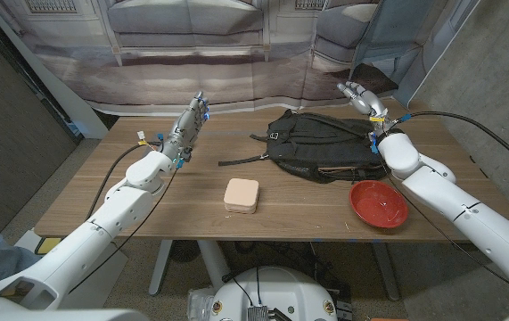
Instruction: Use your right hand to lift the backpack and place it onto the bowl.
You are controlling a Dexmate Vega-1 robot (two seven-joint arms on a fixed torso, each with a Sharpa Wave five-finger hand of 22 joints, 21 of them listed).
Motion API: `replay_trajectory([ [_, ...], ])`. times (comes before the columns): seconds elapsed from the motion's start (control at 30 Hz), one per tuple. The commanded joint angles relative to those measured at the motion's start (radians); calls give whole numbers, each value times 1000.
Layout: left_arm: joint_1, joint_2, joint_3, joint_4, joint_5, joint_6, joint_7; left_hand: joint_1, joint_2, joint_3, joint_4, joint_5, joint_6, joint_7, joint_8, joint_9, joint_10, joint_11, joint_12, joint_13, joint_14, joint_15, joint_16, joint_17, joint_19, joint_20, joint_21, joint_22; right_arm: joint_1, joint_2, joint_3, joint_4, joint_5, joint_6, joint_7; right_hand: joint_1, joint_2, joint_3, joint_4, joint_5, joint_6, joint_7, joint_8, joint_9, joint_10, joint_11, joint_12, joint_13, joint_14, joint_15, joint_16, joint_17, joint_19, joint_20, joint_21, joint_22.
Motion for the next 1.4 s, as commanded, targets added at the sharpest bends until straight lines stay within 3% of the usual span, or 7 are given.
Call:
replay_trajectory([
  [0.03,-10,-5,-3,20,-9,-6,-13,5,6,-5,0,6,10,3,3,3,2,3,-1,2,2,-2,-3,3,0,3,-5,6,14,-18,-10,-22,-41,-50,3,15,6,3,-7,-1,5,-7,-6,6,0,-5,-1,2,4,2,-1,2,15,-37,-4,3],
  [0.77,-12,12,-9,5,-3,14,-2,7,9,-10,-1,8,12,3,2,3,2,3,-2,2,2,-1,-4,4,0,7,-8,6,39,-28,-41,-25,-120,-98,-11,22,14,6,-11,-2,3,-11,-7,7,5,-8,-2,3,11,1,-1,3,23,-35,-10,3],
  [1.4,4,3,-9,8,0,-7,4,9,12,-14,-1,9,13,3,1,3,2,0,-3,3,3,-2,-4,4,0,8,-10,6,38,-78,-55,-84,-204,-199,3,24,14,5,-15,-4,-6,-17,-10,7,7,-14,-3,3,21,-5,1,4,36,-38,-15,3],
])
